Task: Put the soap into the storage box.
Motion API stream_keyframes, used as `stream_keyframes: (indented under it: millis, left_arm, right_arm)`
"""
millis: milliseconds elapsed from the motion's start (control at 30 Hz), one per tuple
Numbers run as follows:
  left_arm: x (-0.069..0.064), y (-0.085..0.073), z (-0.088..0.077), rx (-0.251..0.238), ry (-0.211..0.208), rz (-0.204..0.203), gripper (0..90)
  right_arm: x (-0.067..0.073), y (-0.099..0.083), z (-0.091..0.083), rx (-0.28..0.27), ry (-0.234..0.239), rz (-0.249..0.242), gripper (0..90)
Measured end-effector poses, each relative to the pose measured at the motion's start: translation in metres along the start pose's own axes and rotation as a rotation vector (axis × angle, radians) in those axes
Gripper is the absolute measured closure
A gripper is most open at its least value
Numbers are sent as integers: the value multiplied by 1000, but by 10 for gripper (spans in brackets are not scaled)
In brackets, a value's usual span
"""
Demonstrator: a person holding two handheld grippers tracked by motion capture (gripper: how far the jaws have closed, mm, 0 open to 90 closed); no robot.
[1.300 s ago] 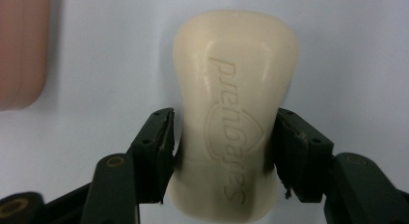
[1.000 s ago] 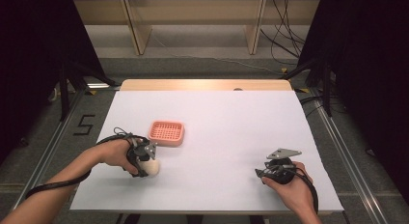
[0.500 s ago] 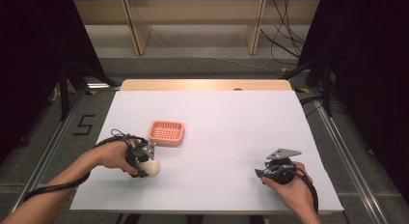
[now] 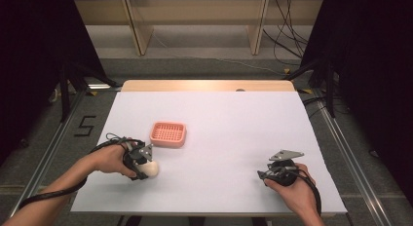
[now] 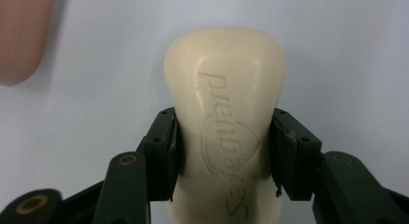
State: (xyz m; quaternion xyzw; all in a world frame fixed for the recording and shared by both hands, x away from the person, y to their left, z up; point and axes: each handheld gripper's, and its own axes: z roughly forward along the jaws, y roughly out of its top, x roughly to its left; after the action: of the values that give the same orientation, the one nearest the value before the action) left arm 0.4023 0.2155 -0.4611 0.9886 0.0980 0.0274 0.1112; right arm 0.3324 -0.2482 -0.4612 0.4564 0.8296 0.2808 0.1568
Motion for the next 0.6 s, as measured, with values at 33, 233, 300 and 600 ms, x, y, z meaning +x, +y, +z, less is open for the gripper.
stream_keyframes:
  millis: [33, 233, 300, 600]
  left_arm:
    - [0, -1, 0, -6, 3, -2, 492]
    - [-1, -5, -1, -24, 21, -26, 492]
    - [-1, -7, -1, -30, 25, -35, 492]
    - [-3, -16, -2, -86, 40, -85, 493]
  right_arm:
    - [0, 0, 0, 0, 0, -1, 523]
    - [1, 0, 0, -11, 5, 4, 523]
    - [2, 0, -1, -4, 10, 21, 523]
    - [2, 0, -1, -5, 11, 20, 521]
